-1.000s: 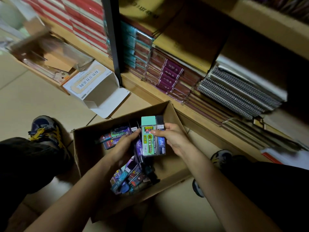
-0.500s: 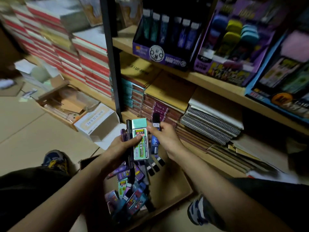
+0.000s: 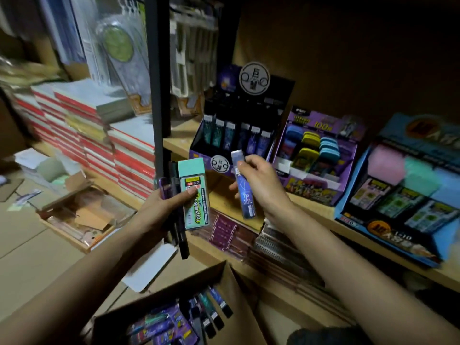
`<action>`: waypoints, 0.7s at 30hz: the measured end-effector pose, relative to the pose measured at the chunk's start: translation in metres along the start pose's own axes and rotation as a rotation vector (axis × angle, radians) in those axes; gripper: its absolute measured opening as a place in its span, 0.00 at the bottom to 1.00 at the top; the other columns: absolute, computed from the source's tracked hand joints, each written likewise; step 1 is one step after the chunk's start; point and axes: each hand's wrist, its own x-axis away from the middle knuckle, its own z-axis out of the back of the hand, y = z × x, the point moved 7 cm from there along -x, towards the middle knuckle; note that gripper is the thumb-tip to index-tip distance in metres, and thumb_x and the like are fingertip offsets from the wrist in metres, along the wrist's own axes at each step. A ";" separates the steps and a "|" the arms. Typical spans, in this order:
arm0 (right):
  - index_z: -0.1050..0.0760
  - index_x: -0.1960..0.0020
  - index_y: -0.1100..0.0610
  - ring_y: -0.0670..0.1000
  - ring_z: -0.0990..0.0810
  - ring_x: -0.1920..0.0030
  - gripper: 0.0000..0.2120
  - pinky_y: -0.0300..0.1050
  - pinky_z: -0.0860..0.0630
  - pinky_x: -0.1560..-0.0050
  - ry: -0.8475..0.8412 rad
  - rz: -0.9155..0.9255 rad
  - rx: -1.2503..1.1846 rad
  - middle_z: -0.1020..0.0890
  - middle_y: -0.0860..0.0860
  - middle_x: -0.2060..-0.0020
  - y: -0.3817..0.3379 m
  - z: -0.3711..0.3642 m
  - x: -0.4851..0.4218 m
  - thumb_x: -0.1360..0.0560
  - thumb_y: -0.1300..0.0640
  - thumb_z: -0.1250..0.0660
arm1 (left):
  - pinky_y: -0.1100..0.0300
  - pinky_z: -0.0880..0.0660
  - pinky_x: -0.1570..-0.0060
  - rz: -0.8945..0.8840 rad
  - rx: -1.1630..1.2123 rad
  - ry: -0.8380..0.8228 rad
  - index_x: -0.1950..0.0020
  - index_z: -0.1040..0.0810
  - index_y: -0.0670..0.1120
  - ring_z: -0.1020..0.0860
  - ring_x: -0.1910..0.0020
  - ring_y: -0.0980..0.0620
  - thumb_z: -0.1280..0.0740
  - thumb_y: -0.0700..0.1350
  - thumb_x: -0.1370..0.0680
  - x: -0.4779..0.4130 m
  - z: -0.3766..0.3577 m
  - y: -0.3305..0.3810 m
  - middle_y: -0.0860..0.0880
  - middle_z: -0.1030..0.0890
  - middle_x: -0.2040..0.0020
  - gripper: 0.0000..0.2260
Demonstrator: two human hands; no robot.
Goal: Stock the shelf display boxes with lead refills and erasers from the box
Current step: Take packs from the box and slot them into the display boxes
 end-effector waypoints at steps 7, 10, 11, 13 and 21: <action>0.28 0.54 0.55 0.52 0.22 0.62 0.02 0.50 0.26 0.58 0.247 0.291 0.193 0.22 0.54 0.63 -0.075 0.044 -0.051 0.23 0.59 0.35 | 0.58 0.19 0.63 -0.080 0.045 0.053 0.47 0.20 0.44 0.16 0.56 0.46 0.30 0.46 0.31 -0.005 0.011 0.025 0.44 0.15 0.54 0.13; 0.26 0.54 0.54 0.47 0.24 0.61 0.03 0.46 0.25 0.57 0.321 0.360 0.373 0.22 0.48 0.63 -0.083 0.048 -0.065 0.25 0.57 0.32 | 0.57 0.19 0.64 -0.074 0.015 0.064 0.48 0.20 0.44 0.16 0.58 0.46 0.30 0.47 0.31 -0.007 0.015 0.024 0.44 0.15 0.55 0.14; 0.25 0.52 0.55 0.49 0.22 0.57 0.05 0.49 0.23 0.53 0.328 0.362 0.420 0.21 0.49 0.61 -0.082 0.047 -0.069 0.26 0.57 0.31 | 0.57 0.19 0.63 -0.068 0.003 0.069 0.49 0.20 0.43 0.16 0.58 0.46 0.30 0.48 0.32 -0.008 0.016 0.023 0.44 0.15 0.56 0.14; 0.23 0.48 0.57 0.52 0.21 0.52 0.08 0.53 0.23 0.48 0.329 0.360 0.473 0.20 0.51 0.56 -0.078 0.043 -0.073 0.26 0.56 0.31 | 0.57 0.20 0.63 -0.058 -0.003 0.069 0.48 0.20 0.43 0.16 0.57 0.46 0.29 0.48 0.31 -0.009 0.019 0.020 0.44 0.15 0.56 0.15; 0.25 0.55 0.49 0.51 0.18 0.55 0.07 0.47 0.18 0.55 0.260 0.307 0.330 0.20 0.48 0.60 -0.058 0.036 -0.083 0.26 0.59 0.30 | 0.55 0.20 0.61 -0.038 0.024 0.077 0.47 0.20 0.43 0.16 0.56 0.45 0.29 0.48 0.32 -0.012 0.027 0.017 0.43 0.15 0.54 0.16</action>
